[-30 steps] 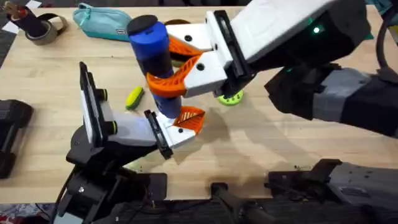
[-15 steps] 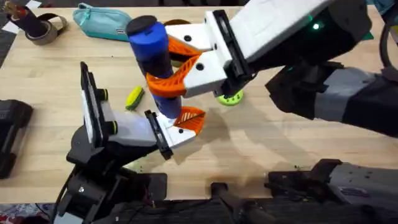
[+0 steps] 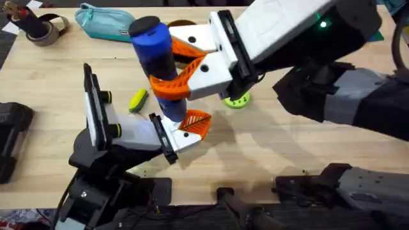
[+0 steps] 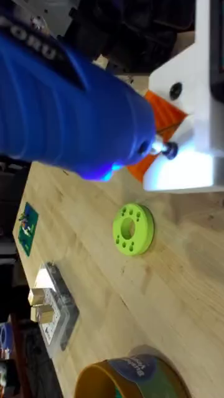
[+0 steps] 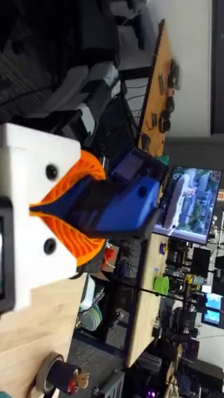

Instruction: Pick up the gripper from the table and insert it into the empty holder that is missing its gripper. Then pick up a screw, insert it into the mounting hole, and use the screwdriver to tighten it. Finally, clean up the table by picking up the vegetable and placing it into the bucket.

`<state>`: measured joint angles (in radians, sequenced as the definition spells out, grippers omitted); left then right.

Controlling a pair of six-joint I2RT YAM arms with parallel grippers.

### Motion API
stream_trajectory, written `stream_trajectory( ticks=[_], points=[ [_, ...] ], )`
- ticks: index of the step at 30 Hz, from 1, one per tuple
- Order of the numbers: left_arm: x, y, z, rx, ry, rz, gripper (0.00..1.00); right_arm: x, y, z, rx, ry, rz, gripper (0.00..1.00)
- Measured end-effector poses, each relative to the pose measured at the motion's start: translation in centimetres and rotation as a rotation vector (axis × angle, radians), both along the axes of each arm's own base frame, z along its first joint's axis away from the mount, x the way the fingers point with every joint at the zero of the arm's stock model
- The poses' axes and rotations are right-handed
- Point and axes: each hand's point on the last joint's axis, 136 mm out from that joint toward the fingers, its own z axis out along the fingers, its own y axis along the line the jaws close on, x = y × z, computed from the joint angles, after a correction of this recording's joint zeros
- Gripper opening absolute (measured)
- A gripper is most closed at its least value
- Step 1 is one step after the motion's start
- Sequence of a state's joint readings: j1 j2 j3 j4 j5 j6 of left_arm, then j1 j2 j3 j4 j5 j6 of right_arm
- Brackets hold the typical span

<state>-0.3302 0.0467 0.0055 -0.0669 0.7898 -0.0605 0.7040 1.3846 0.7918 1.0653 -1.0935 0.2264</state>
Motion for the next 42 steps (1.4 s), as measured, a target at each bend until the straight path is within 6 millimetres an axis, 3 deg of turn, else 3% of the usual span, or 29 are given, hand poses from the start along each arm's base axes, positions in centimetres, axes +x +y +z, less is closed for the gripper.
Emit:
stream_trajectory(
  ticks=[20,42],
  points=[
    [0.0,0.0,0.1,0.001,-0.006,-0.001,0.011,-1.1,-0.5,1.2,0.008,0.019,0.069,0.034],
    [0.0,0.0,0.1,0.001,-0.006,-0.001,0.011,-0.7,-0.4,1.5,0.031,-0.015,0.04,0.032]
  ],
)
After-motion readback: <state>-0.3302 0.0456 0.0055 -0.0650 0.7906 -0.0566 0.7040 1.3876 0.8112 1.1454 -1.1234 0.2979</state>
